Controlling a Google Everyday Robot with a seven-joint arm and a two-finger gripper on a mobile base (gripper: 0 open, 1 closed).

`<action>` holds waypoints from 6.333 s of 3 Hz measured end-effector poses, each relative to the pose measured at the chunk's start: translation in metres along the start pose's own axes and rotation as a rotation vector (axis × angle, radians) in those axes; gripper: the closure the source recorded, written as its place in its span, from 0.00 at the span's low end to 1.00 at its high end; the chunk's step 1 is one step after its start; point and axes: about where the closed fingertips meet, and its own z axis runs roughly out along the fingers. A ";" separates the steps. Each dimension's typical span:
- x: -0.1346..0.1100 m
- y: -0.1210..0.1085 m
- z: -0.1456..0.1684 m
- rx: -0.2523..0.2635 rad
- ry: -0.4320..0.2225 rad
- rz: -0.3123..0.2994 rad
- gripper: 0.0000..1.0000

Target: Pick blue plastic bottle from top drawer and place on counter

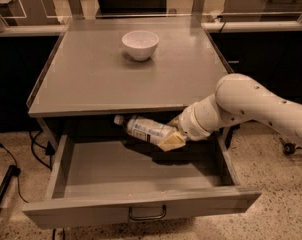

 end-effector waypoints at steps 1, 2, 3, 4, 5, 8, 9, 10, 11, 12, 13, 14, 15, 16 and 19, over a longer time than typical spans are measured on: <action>0.000 0.000 0.000 0.000 0.000 -0.001 1.00; -0.002 0.005 0.000 -0.015 0.001 -0.037 1.00; -0.004 0.017 -0.010 -0.019 -0.009 -0.098 1.00; -0.001 0.025 -0.021 -0.020 -0.013 -0.128 1.00; 0.003 0.030 -0.050 -0.035 0.008 -0.166 1.00; -0.028 0.003 -0.133 -0.105 0.047 -0.244 1.00; -0.050 -0.030 -0.156 -0.088 0.030 -0.231 1.00; -0.061 -0.052 -0.162 -0.068 0.022 -0.211 1.00; -0.062 -0.067 -0.151 -0.030 0.016 -0.159 1.00; -0.058 -0.076 -0.136 0.010 -0.002 -0.117 1.00; -0.056 -0.080 -0.121 0.052 -0.024 -0.090 1.00; -0.059 -0.081 -0.115 0.063 -0.031 -0.088 0.83; -0.059 -0.081 -0.115 0.063 -0.031 -0.088 0.60; -0.059 -0.081 -0.114 0.062 -0.031 -0.088 0.38; -0.069 -0.091 -0.105 0.110 -0.043 -0.069 0.00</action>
Offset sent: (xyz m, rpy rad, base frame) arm -0.0081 0.0049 0.0054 -0.0116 -0.0275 0.0874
